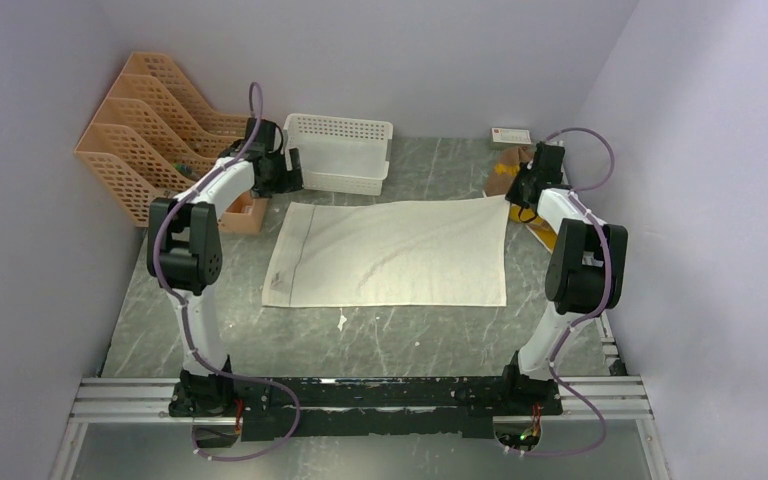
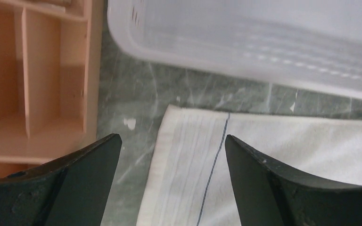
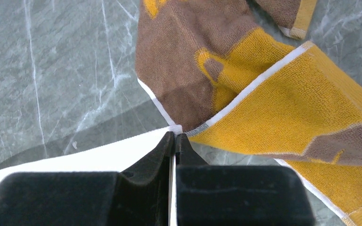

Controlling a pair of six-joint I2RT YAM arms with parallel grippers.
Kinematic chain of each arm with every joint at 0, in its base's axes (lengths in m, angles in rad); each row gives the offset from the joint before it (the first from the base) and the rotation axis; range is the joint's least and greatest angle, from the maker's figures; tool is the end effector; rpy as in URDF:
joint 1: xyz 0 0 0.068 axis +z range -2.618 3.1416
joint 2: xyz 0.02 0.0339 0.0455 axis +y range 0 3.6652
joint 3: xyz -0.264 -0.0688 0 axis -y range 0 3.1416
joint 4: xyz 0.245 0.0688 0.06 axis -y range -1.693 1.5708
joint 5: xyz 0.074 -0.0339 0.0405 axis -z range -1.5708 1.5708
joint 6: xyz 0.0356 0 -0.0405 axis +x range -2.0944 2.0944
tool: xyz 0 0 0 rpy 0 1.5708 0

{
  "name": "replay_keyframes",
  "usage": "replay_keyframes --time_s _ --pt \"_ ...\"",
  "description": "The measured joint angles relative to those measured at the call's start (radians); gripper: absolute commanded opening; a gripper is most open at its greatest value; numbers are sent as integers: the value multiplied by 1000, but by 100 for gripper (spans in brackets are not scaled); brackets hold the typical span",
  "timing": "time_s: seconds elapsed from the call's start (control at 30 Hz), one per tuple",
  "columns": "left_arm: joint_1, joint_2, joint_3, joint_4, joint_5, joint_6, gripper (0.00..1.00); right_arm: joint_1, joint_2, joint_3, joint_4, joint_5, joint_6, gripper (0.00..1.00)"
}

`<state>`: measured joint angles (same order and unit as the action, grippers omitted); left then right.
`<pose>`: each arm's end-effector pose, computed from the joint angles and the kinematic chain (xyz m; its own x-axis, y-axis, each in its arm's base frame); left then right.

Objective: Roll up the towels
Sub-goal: Fold the towel at the center of the board.

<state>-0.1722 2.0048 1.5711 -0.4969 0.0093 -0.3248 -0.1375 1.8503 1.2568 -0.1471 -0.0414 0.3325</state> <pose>0.4374 -0.0764 0.2166 -0.8052 -0.1838 -0.5637 -0.0846 0.9766 -0.1977 0.4067 -0.0548 0.2060 -0.5969 0.4118 -0.6885 0.3190 0.9093 0.2673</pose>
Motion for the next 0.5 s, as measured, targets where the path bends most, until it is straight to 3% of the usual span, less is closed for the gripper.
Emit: replay_keyframes --time_s 0.27,0.5 --pt "-2 150 151 13 -33 46 78 -12 26 18 -5 -24 -2 0" --pt "-6 159 110 35 -36 68 66 -15 26 18 -9 -40 -4 0"
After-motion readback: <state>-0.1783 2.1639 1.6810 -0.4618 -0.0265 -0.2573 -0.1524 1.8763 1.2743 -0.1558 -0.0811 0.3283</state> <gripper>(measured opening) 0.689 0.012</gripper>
